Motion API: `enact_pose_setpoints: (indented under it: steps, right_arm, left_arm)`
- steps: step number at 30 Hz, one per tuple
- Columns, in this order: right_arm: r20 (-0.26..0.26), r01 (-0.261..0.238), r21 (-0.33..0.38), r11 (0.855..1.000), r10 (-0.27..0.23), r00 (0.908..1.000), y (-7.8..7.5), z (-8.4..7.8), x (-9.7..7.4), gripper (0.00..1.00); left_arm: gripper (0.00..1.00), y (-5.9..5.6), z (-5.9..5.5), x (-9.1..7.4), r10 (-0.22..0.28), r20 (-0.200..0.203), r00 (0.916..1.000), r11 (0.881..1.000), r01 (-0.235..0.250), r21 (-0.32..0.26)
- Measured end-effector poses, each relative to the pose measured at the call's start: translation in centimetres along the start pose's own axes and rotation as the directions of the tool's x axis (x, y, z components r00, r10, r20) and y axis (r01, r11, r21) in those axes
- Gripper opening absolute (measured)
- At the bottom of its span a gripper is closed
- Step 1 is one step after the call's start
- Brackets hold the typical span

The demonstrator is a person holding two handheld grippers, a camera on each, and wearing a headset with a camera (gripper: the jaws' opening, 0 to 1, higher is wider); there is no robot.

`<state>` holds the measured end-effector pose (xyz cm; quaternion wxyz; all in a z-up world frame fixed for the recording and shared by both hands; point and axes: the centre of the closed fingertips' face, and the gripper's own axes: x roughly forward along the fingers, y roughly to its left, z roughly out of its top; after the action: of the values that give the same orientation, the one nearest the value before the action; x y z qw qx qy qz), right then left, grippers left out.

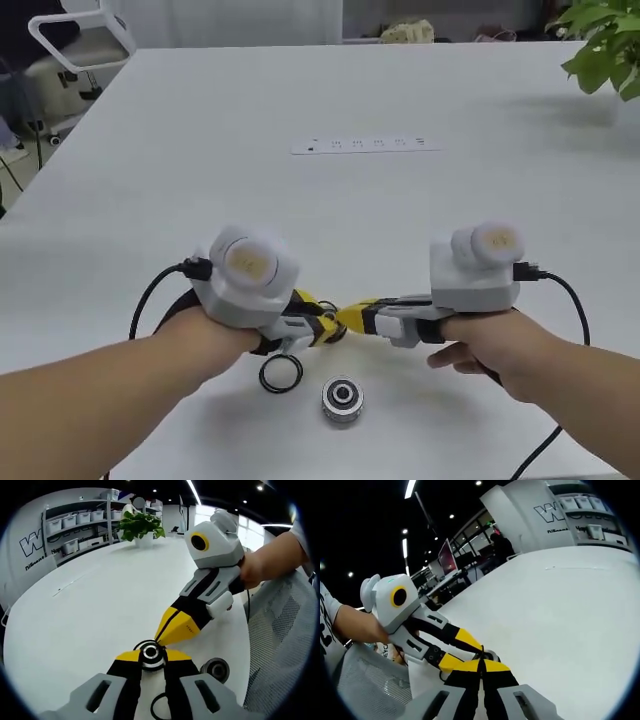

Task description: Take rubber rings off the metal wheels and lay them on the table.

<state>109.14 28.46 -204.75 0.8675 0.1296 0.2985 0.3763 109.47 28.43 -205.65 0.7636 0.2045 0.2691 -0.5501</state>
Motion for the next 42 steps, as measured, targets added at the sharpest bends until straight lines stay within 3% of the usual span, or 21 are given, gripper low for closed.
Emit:
enact_pose_setpoints:
  steps: [11,24,34,42]
  right_arm:
    - [0.019,-0.019,0.007,1.000,0.019,0.9996,0.4,0.6,-0.2,0.00]
    - [0.036,-0.049,0.013,0.999,0.048,0.9982,1.2,1.1,-0.3,0.00]
    - [0.051,-0.081,0.005,0.997,0.081,0.9955,2.3,1.6,-0.3,0.00]
    - [0.049,-0.118,-0.001,0.993,0.118,0.9918,3.2,1.7,-0.1,0.00]
  left_arm:
    - [0.19,-0.4,0.1,-1.6,-0.018,0.009,0.9998,1.000,0.018,0.002]
    - [0.31,-0.9,0.9,-4.3,-0.030,0.071,0.9970,0.999,0.031,-0.008]
    - [0.37,-1.9,2.2,-6.5,-0.043,0.138,0.9895,0.999,0.047,-0.027]
    - [0.44,-2.2,1.9,-7.6,-0.029,0.142,0.9895,1.000,0.028,0.009]
